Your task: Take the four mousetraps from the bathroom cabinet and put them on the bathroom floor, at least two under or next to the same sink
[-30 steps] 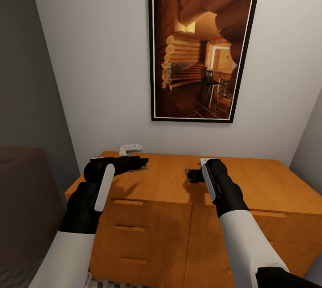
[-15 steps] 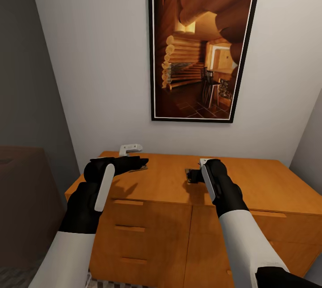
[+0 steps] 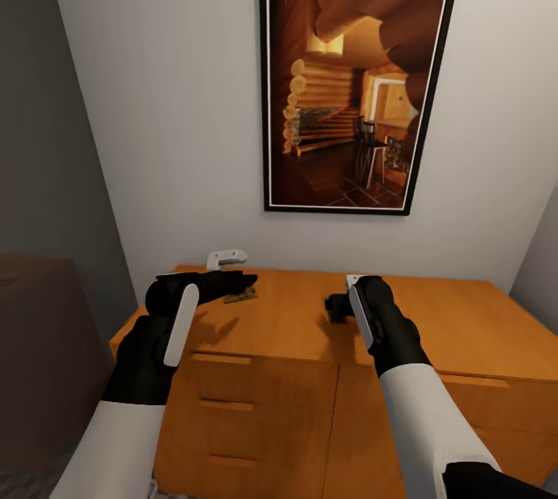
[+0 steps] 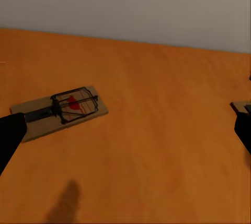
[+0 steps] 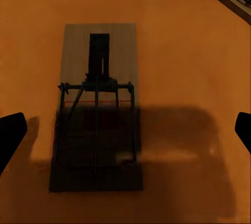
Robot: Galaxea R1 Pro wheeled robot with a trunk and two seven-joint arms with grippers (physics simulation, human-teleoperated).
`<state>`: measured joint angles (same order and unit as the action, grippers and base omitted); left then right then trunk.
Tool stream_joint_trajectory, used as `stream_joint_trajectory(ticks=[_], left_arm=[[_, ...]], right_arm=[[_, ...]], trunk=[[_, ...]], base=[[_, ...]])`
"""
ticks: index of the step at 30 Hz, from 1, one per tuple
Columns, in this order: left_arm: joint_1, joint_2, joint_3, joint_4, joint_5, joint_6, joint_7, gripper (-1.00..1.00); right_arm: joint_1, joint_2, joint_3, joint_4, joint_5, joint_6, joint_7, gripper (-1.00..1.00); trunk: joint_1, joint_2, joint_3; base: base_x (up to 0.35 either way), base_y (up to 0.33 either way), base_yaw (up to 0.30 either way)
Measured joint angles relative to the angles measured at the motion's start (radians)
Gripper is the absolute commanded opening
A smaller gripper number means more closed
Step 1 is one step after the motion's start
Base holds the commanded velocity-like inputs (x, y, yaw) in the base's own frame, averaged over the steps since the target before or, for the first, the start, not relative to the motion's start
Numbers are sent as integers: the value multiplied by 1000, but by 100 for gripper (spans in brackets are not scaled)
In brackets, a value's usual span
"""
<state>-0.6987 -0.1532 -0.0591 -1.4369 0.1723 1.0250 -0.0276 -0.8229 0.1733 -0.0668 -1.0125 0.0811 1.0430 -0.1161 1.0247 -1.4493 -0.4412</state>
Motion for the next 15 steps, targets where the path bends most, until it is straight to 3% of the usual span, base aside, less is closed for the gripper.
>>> stream_joint_trajectory(ticks=[15], left_arm=[[0,0,0,0,-1,0,0,100]], right_arm=[[0,0,2,-1,1,0,0,100]], trunk=[[0,0,0]], base=[[50,18,0]])
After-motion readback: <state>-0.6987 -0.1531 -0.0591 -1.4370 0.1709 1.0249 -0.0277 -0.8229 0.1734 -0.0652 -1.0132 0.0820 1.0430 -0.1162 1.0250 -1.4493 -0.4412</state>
